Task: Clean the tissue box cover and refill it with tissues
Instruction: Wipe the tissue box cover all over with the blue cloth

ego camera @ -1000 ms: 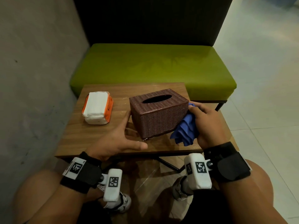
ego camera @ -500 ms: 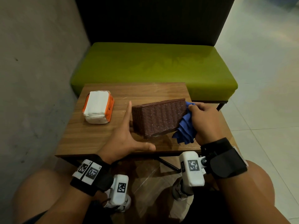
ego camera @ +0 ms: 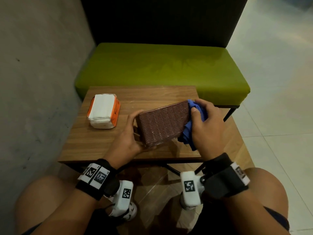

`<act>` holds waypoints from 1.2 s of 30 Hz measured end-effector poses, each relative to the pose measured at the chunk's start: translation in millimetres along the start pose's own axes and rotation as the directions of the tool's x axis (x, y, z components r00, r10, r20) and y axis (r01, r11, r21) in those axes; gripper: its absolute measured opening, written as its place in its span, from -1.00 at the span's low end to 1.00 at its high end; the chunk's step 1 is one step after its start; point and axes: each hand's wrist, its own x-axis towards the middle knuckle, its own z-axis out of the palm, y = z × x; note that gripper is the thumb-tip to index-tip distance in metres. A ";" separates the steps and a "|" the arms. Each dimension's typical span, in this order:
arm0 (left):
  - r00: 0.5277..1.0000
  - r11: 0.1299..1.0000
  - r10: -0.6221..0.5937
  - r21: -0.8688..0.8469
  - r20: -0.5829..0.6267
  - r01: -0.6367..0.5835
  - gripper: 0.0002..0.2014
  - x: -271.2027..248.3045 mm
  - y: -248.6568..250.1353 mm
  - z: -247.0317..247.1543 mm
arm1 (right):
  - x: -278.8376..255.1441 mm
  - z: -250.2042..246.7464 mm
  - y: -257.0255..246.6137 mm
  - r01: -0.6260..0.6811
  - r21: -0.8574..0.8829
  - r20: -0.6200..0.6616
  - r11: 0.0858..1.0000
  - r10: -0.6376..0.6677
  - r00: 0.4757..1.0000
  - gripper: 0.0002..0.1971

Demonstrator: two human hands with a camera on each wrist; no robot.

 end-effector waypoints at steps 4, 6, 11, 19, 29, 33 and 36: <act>0.996 1.000 0.001 -0.012 -0.086 -0.002 0.04 0.0 1.1 9.0 | -28.9 20.7 -14.8 0.280 -0.205 -0.097 0.938 -0.304 0.948 -0.58; 0.994 0.999 -0.005 -0.040 -0.107 0.001 -0.01 1.3 3.4 15.6 | -51.7 35.1 -25.2 0.392 -0.224 -0.047 0.892 -0.412 0.910 -0.57; 0.987 0.973 -0.140 -0.196 -0.085 0.121 -0.03 -2.8 -0.6 14.9 | -68.1 39.9 -27.2 0.659 -0.174 0.237 0.732 -0.618 0.749 -0.63; 0.987 0.969 -0.126 -0.227 -0.100 0.101 0.04 12.3 -9.9 12.6 | -35.6 40.6 -26.3 0.513 -0.198 0.123 0.835 -0.498 0.858 -0.67; 0.985 0.976 -0.068 -0.214 -0.156 0.033 0.07 27.0 -0.9 5.4 | 3.0 32.5 -18.6 0.403 -0.194 -0.006 0.894 -0.412 0.911 -0.71; 0.980 0.968 -0.031 -0.250 -0.194 -0.019 -0.04 34.0 4.7 6.9 | -30.8 41.5 -40.8 0.676 -0.105 0.237 0.730 -0.642 0.729 -0.69; 0.981 0.963 -0.045 -0.270 -0.190 -0.008 0.06 34.2 -1.2 3.4 | 9.2 30.8 -17.7 0.583 -0.139 0.146 0.801 -0.565 0.812 -0.70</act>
